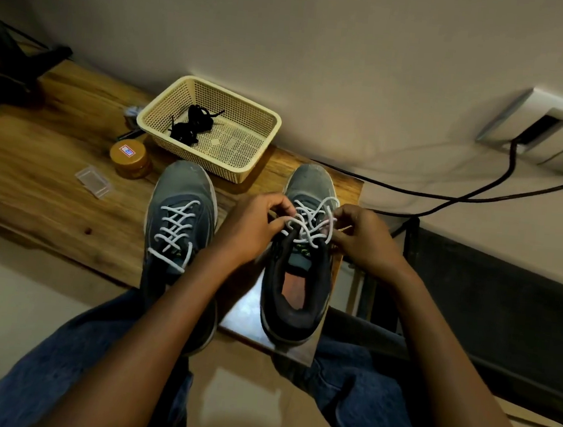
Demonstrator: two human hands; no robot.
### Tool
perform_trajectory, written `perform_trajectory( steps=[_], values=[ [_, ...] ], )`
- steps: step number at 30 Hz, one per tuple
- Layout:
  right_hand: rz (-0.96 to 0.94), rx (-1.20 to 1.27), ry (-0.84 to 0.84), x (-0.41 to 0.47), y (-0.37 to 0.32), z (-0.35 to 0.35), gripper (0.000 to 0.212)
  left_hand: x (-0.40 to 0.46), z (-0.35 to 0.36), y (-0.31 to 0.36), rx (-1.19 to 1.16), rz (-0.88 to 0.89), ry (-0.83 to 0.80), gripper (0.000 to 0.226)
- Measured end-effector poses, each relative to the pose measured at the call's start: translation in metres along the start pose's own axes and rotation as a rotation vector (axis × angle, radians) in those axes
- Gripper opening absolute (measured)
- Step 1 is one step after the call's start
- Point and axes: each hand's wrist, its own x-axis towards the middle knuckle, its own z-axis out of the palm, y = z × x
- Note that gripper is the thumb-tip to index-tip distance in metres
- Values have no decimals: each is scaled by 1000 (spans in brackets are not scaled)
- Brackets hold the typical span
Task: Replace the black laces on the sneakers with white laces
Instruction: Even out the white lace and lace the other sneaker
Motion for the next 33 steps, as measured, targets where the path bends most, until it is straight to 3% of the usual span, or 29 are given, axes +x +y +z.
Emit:
perform_trajectory(
  steps=[2, 6, 10, 15, 19, 24, 29, 33],
  values=[
    [-6, -66, 49, 2, 0, 1, 7, -1, -1, 1, 15, -1, -1, 16],
    [47, 108, 70, 1, 0, -1, 8, -2, -1, 2, 41, 6, -3, 12],
    [-14, -23, 33, -1, -3, 2, 2, -3, -1, 3, 62, 21, 19, 10],
    [-18, -112, 92, 2, 0, 1, 22, -3, 0, 4, 84, 49, 9, 5],
    [5, -39, 89, 2, 3, 1, 19, 0, -2, 2, 8, 16, 47, 1],
    [-2, -64, 79, 1, 1, 0, 22, -1, 1, 3, -30, -9, -18, 8],
    [9, -56, 76, -1, -2, 0, 27, 1, 0, 7, -148, -30, 127, 11],
    [16, -53, 70, -1, -1, 0, 26, 0, 5, 6, -104, -36, 52, 8]
  ],
)
